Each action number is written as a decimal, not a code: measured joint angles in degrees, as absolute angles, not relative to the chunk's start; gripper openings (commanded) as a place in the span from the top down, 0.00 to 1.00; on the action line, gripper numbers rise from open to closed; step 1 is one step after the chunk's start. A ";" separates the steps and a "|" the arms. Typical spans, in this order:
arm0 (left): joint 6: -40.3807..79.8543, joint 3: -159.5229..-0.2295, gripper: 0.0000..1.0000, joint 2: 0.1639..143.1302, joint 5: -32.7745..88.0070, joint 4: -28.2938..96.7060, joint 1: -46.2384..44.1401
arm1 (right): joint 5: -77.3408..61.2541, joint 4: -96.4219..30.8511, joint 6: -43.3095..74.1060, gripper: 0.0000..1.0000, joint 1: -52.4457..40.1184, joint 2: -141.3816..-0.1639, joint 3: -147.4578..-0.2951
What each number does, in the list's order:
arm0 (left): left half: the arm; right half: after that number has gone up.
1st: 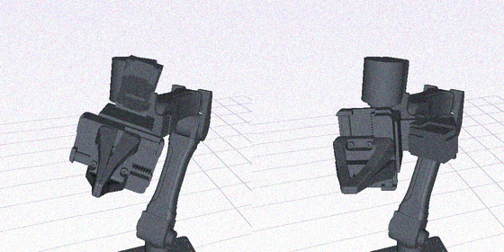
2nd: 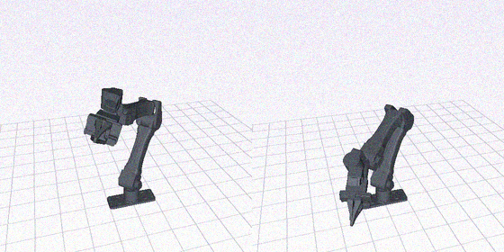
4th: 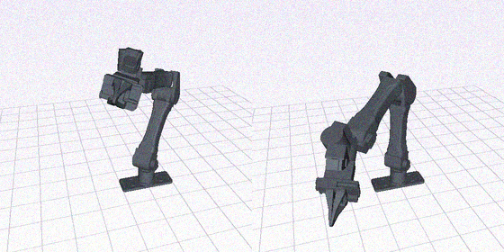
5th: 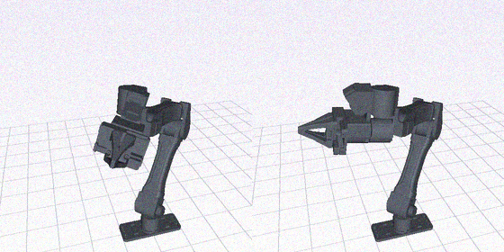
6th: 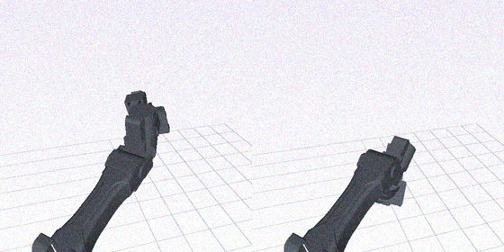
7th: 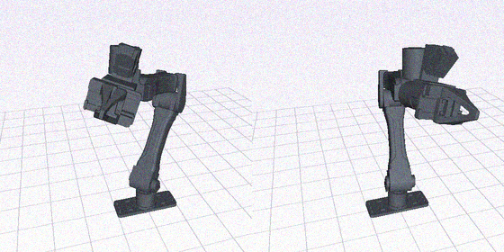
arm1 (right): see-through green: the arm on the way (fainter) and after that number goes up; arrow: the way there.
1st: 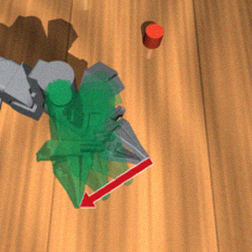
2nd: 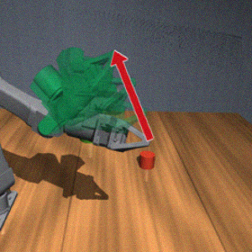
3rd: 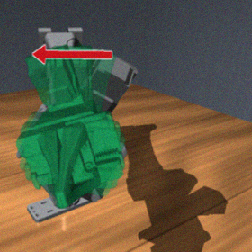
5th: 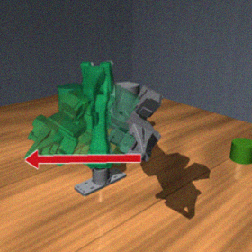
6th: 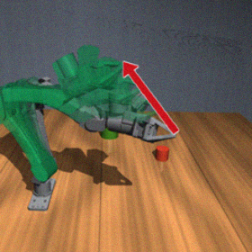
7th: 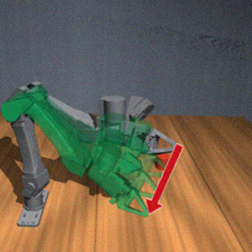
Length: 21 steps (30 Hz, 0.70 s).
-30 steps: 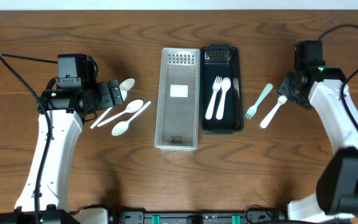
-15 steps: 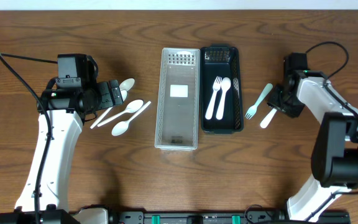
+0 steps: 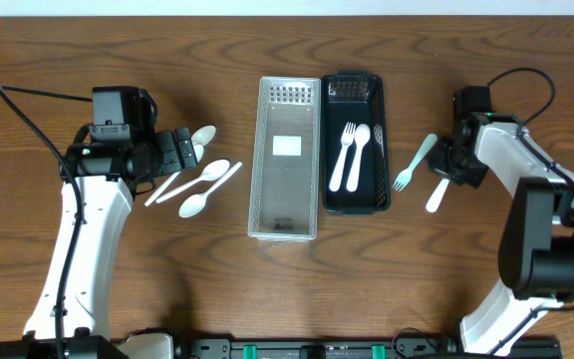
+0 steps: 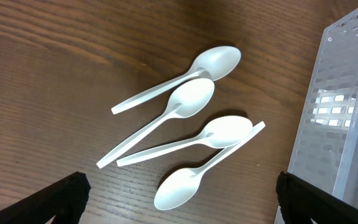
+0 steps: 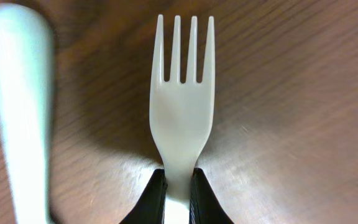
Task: Pack container
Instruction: 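Grasp the second white fork with the right gripper, then place the second white fork into the black tray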
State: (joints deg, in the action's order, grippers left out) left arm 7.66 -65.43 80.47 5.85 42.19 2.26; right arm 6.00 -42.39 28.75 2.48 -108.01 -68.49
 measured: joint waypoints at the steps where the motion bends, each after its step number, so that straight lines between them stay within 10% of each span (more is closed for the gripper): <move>1: 7.66 -65.43 0.02 80.47 5.85 42.22 2.26 | 5.98 -42.52 28.10 0.99 2.24 -105.67 -68.47; 17: 7.66 -65.43 0.02 80.47 5.85 42.24 2.26 | 0.19 -33.06 25.41 0.97 -20.16 -89.82 -70.28; 21: 7.66 -65.43 0.02 80.47 5.85 42.22 2.26 | 0.40 -29.65 25.04 0.59 -22.57 -97.36 -69.95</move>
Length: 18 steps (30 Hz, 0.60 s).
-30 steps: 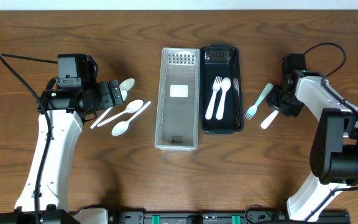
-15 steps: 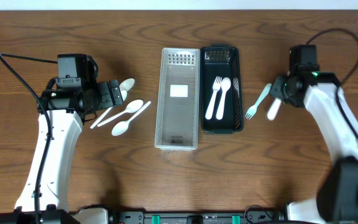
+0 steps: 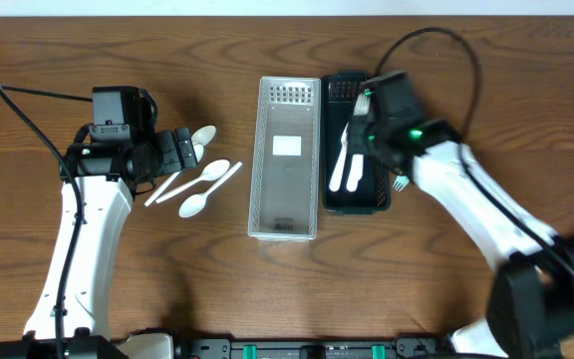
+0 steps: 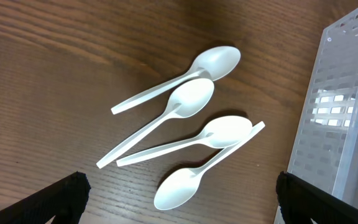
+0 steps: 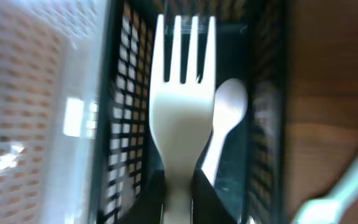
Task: Pack container
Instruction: 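Place the second white fork into the black tray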
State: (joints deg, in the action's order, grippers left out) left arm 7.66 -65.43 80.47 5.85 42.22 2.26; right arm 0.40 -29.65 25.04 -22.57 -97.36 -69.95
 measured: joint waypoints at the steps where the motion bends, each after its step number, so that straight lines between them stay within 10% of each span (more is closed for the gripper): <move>1: 7.66 -65.43 0.02 80.47 5.85 42.22 2.26 | 0.27 -29.28 24.73 0.53 -22.92 -98.85 -69.76; 18: 7.66 -65.43 0.02 80.47 5.85 42.22 2.26 | 12.32 -41.80 31.44 0.43 -7.42 -95.83 -76.07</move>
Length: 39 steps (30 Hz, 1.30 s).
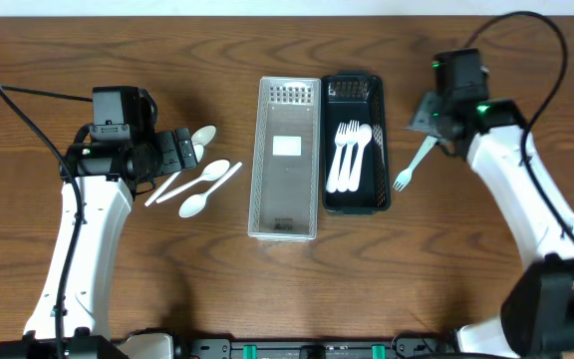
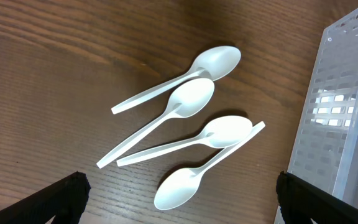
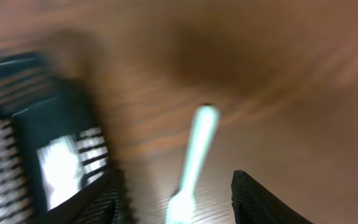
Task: Pack container
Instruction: 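Place the second white fork into the black tray, then grasp the pale green fork with the right gripper, then place the pale green fork into the black tray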
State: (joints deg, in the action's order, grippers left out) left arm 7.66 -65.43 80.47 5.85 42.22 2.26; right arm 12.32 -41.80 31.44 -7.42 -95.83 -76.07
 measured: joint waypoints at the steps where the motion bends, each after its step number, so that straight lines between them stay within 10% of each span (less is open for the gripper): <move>1: 7.66 -65.43 0.02 80.47 5.85 42.22 2.26 | 12.47 -41.78 31.75 0.43 -6.63 -96.84 -76.07; 15: 7.68 -65.43 0.02 80.47 5.85 42.22 2.26 | 7.70 -40.01 34.15 0.45 -5.10 -114.52 -76.01; 20: 7.66 -65.43 0.02 80.47 5.85 42.22 2.26 | 6.09 -39.38 34.50 0.56 -5.10 -116.31 -76.07; 27: 7.66 -65.43 0.02 80.47 5.85 42.22 2.26 | 6.07 -39.81 34.89 0.98 -5.10 -116.53 -76.47; 39: 7.68 -65.43 0.02 80.47 5.85 42.22 2.26 | 10.66 -41.85 29.91 0.99 -5.10 -110.72 -75.72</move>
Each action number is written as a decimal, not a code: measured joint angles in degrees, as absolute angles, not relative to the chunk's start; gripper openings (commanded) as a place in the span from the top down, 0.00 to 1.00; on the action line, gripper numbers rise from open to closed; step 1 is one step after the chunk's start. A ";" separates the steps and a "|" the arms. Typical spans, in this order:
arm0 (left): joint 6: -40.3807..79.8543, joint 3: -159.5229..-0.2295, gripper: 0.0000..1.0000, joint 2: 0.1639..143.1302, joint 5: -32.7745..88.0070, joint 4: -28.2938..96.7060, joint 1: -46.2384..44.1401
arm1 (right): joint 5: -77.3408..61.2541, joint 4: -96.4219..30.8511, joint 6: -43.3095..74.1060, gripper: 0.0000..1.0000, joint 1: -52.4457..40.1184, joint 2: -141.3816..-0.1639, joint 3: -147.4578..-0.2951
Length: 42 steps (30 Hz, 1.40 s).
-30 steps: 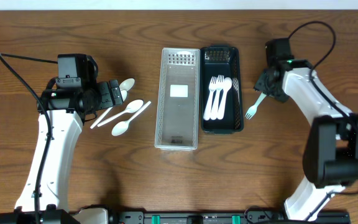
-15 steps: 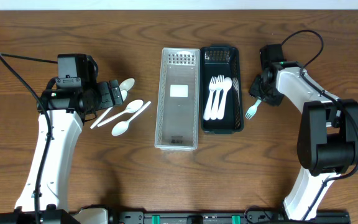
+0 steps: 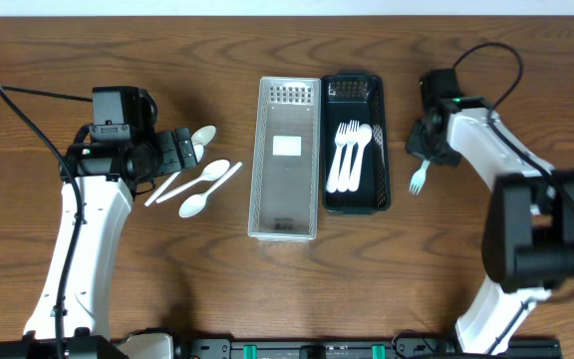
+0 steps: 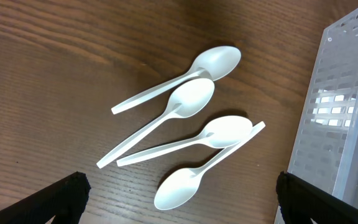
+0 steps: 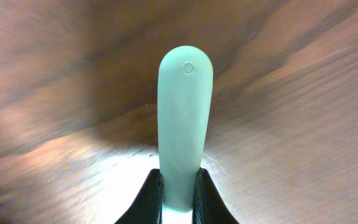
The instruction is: Pack container
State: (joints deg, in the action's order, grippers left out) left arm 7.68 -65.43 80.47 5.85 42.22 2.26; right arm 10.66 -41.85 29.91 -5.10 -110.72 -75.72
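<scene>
A pale green fork (image 3: 418,179) is just right of the black basket (image 3: 379,195), its tines toward the table's front. My right gripper (image 5: 179,182) is shut on its handle (image 5: 180,118), low over the wood, and shows in the overhead view as my right gripper (image 3: 427,148). Two white forks and a white spoon (image 3: 348,156) lie in the black basket. Several white spoons (image 4: 191,99) lie on the table left of the white basket (image 3: 254,189). My left gripper (image 4: 179,200) hangs open above them with nothing in it.
The white basket (image 4: 347,112) holds only a white label and stands against the black basket's left side. Cables run from both arms near the table's back edge.
My right gripper was open above the green fork; now it is shut on the fork's handle, and the fork lies more upright in the overhead view. The left arm has not moved.
My right gripper was first shut on a white fork on the table at the right, beside the green fork. Then it held that fork over the black basket. Then the fork lay in the basket and the gripper was open, and now it grips the green fork.
</scene>
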 measured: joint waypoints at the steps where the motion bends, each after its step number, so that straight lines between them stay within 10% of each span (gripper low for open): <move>1: 7.66 -65.43 0.02 80.47 5.85 42.22 2.26 | 10.76 -41.85 29.52 0.99 -5.10 -108.68 -75.68; 19: 7.66 -65.43 0.02 80.47 5.85 42.22 2.26 | -0.27 -38.30 25.12 0.98 -20.03 -98.41 -76.12; 25: 7.66 -65.43 0.02 80.47 5.85 42.22 2.26 | -1.41 -34.87 22.04 0.45 -21.85 -104.01 -75.99; 42: 6.46 -65.56 0.02 80.62 5.87 48.80 1.54 | 3.92 -50.52 20.47 0.09 3.81 -90.02 -83.90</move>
State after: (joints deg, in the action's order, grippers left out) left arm 6.46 -65.56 80.62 5.87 48.80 1.54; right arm 3.92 -50.52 20.47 3.81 -90.02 -83.90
